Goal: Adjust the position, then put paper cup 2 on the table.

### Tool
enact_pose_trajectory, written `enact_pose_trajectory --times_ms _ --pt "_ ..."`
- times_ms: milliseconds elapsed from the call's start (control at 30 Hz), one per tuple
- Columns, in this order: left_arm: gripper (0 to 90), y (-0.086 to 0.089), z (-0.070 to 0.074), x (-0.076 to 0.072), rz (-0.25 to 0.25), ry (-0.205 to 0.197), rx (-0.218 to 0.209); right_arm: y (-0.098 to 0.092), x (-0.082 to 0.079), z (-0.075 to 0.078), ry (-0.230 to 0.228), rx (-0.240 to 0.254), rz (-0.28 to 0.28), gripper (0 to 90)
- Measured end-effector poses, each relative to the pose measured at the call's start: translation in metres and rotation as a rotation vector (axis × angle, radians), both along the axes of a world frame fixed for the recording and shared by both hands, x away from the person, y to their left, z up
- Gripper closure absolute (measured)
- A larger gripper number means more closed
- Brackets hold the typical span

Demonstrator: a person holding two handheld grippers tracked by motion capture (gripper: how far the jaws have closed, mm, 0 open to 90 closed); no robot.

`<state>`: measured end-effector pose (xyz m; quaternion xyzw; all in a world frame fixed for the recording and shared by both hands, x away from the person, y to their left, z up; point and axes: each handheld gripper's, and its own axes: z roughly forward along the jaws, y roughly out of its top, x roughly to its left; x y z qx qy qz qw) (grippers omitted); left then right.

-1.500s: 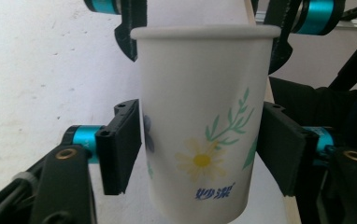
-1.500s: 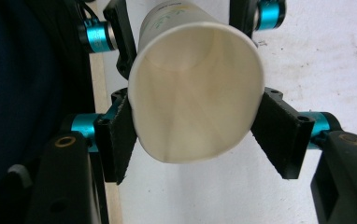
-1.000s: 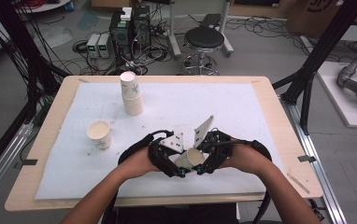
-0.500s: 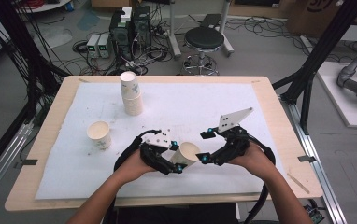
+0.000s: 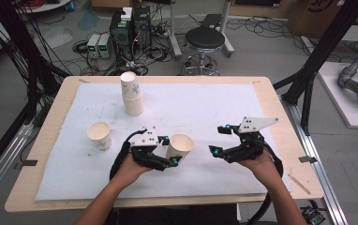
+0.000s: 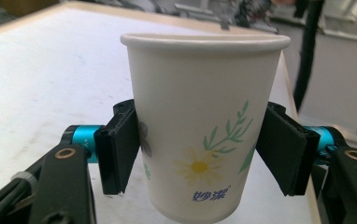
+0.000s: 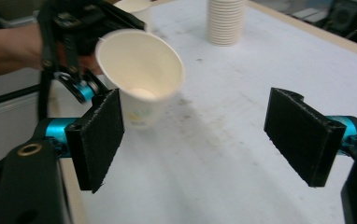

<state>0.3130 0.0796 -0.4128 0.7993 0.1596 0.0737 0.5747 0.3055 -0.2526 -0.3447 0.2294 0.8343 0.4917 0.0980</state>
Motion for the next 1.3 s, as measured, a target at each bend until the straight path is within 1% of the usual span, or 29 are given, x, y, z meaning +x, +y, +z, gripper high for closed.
enact_pose_trajectory --times_ms 33,67,100,233,333,400,467,533,600,767,867,1033,1167,1300 --pt "33.4 0.003 0.0 0.0 0.017 -0.01 -0.028 -0.003 -0.001 -0.002 -0.008 0.002 -0.021 20.6" --pt "33.4 0.004 0.0 0.0 0.023 -0.014 -0.039 -0.007 -0.002 -0.004 -0.023 0.008 -0.053 20.6" --pt "33.4 0.005 0.0 0.0 0.029 -0.023 -0.047 -0.008 -0.002 -0.006 -0.025 0.011 -0.068 20.6" --pt "33.2 0.007 0.0 0.0 0.055 -0.05 -0.097 -0.015 -0.002 -0.014 -0.03 0.004 -0.112 20.6" --pt "33.2 0.009 0.0 0.0 0.073 -0.075 -0.125 -0.019 -0.003 -0.02 -0.068 0.005 -0.147 20.6" --pt "33.1 0.01 0.001 0.001 0.09 -0.09 -0.145 -0.021 -0.004 -0.023 -0.081 0.015 -0.172 20.6" --pt "32.8 0.01 0.002 0.001 0.108 -0.1 -0.166 -0.024 -0.004 -0.026 -0.081 0.019 -0.185 20.6" --pt "32.8 0.012 0.003 0.003 0.137 -0.108 -0.187 -0.026 -0.005 -0.027 -0.086 0.015 -0.192 20.6" --pt "32.6 0.013 0.003 0.005 0.158 -0.117 -0.201 -0.027 -0.006 -0.028 -0.101 0.018 -0.202 20.6" --pt "32.2 0.014 0.004 0.009 0.189 -0.123 -0.223 -0.031 -0.008 -0.028 -0.117 0.021 -0.22 20.6" --pt "31.7 0.014 0.003 0.012 0.211 -0.131 -0.235 -0.033 -0.01 -0.027 -0.116 0.024 -0.225 20.6" --pt "31.4 0.008 0.004 0.018 0.234 -0.136 -0.244 -0.035 -0.011 -0.027 -0.117 0.025 -0.227 20.6" --pt "31.3 0.001 0.004 0.023 0.233 -0.133 -0.241 -0.037 -0.012 -0.027 -0.123 0.023 -0.227 20.6" --pt "31.3 -0.006 0.001 0.028 0.226 -0.122 -0.232 -0.038 -0.012 -0.027 -0.117 0.023 -0.228 20.6"
